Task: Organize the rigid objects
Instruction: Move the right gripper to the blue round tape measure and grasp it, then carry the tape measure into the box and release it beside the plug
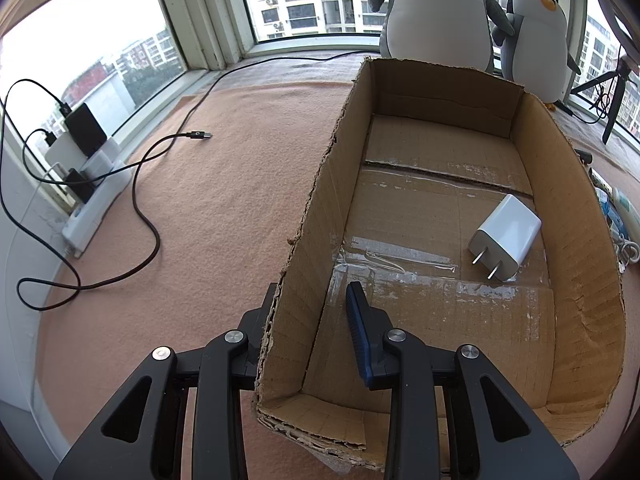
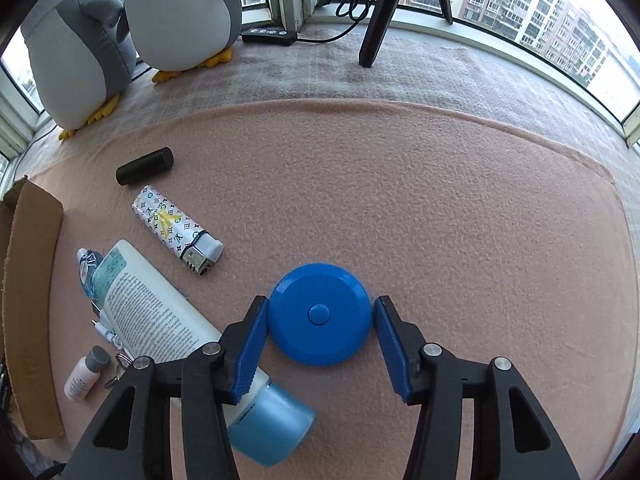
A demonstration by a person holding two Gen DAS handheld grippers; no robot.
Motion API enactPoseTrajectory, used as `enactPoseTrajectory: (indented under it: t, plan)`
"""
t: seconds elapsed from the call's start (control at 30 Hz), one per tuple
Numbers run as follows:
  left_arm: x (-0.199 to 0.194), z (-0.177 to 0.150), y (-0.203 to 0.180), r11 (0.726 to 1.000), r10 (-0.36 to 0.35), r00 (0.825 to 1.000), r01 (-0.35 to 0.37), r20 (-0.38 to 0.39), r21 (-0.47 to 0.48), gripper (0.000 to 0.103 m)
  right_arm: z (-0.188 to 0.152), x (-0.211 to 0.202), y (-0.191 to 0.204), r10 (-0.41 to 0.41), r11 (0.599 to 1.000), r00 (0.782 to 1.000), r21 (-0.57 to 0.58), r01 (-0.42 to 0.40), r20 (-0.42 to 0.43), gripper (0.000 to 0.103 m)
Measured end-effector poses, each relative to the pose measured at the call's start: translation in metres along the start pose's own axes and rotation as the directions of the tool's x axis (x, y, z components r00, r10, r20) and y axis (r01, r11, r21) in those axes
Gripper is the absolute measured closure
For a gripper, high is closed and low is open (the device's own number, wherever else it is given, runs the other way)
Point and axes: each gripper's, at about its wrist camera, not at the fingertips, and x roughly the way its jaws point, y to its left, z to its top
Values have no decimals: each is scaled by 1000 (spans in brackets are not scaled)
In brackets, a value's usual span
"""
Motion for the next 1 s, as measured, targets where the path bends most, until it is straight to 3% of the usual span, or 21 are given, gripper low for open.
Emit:
enactPoseTrajectory:
  t: [0.4,0.6,1.0]
  plan:
    - [0,0,0,1000,0,1000,0,0,0,73,-11,-8,-15,36,999,999,34,-37,24,57]
    - [0,0,0,1000,1,1000,-1,-1,0,73,-17,-28,-15,38,999,996,35,-41,78,57]
    - [0,0,0,1000,-1,1000,1,0,-1,73,-20,-96,58,173,981,963,-127,-149,206,57]
